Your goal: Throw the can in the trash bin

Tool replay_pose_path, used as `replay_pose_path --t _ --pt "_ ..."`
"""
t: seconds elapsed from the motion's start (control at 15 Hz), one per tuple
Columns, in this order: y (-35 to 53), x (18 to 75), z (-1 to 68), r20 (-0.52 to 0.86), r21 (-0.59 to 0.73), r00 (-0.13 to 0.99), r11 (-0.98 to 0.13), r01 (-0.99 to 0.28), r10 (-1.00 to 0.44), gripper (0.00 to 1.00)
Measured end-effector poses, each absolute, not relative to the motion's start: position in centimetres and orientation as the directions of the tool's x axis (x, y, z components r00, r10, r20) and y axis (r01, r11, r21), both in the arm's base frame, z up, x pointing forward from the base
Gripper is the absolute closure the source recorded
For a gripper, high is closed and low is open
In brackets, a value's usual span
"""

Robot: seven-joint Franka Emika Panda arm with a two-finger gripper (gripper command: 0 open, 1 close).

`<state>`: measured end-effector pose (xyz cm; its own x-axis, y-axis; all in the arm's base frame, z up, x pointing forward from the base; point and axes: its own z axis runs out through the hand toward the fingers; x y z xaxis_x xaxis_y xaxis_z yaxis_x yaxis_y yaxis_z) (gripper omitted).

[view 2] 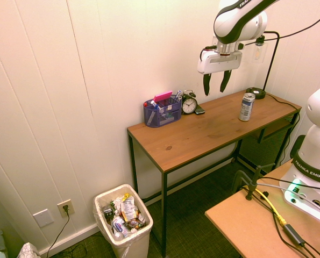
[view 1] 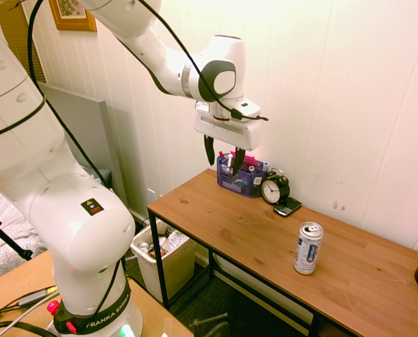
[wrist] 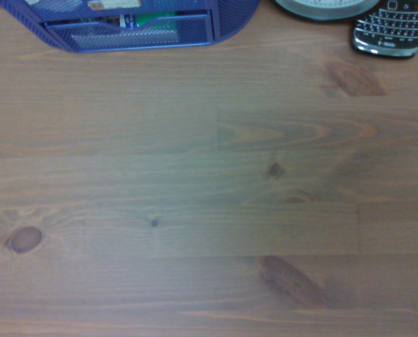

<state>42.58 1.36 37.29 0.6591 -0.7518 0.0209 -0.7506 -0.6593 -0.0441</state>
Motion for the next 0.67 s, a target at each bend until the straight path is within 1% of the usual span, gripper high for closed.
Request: replay_pose_path --t 0.13,0.27,0.47,0.67 --pt "1.3 42.6 37.2 0.02 -0.044 0.66 -0.66 -0.75 -0.751 0.0" --pt "-0.3 42.7 37.3 0.02 -0.056 0.637 -0.637 -0.769 -0.771 0.0" --pt "-8.6 42.3 35.7 0.001 -0.073 0.556 -0.554 -0.829 -0.831 0.0" --pt "-15.3 41.1 31.3 -0.039 -0.043 0.489 -0.488 -0.872 -0.871 0.0"
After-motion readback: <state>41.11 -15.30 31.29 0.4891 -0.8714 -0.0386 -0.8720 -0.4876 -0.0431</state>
